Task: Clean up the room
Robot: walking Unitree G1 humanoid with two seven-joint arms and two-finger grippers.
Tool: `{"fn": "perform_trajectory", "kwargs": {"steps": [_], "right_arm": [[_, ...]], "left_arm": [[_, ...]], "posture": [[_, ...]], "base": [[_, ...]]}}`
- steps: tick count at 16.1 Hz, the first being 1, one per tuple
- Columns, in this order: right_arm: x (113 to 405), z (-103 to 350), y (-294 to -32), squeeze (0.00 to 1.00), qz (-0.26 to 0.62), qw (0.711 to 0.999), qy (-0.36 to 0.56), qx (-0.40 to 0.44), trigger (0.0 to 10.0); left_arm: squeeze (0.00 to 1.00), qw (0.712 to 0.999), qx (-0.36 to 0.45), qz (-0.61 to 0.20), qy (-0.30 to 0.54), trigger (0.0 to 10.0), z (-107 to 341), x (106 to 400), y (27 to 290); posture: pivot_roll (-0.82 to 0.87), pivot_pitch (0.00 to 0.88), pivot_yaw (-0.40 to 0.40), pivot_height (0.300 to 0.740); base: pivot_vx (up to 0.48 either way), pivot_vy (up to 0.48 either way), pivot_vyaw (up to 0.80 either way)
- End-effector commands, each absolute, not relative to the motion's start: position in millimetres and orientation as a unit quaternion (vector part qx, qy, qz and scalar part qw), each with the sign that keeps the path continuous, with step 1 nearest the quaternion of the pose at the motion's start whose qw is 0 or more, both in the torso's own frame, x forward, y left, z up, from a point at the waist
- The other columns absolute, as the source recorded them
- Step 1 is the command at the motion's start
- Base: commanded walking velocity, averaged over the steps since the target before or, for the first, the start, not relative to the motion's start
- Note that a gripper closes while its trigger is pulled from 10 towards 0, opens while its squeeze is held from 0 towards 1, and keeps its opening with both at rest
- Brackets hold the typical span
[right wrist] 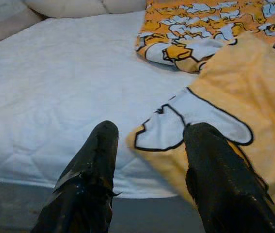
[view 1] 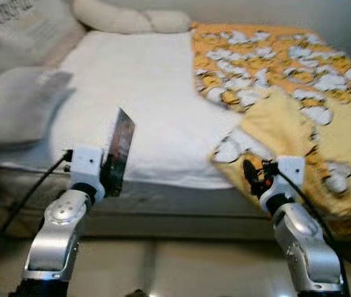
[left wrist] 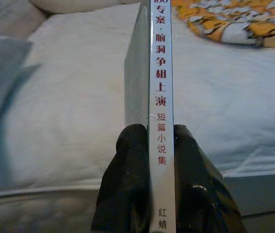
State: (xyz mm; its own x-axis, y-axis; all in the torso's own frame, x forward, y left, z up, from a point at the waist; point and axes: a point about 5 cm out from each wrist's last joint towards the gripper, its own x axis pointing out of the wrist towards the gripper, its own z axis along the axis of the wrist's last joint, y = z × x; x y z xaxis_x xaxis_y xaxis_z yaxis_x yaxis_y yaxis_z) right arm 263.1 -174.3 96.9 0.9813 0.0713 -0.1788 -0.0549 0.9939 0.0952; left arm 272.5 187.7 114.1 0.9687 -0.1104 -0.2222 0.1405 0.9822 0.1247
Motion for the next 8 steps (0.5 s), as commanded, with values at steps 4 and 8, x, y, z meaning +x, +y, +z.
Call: {"fn": "perform_trajectory", "kwargs": {"steps": [4,8], "right_arm": [[261.4,93.7,-178.2,0.0,0.031,0.994,0.093,0.038,10.0],[260.3,91.7,-175.7,0.0,0.033,0.994,0.096,0.038,10.0]], "left_arm": [[0.0,0.991,0.07,-0.082,0.078,10.0,126.3,274.7,176.2],[0.0,0.992,0.052,-0.103,0.058,10.0,132.2,272.3,170.0]], "posture": [[0.05,0.0,0.002,0.74],[0.05,0.0,0.007,0.74]], "base": [[0.0,0.48,0.0],[0.0,0.217,0.0]]}}
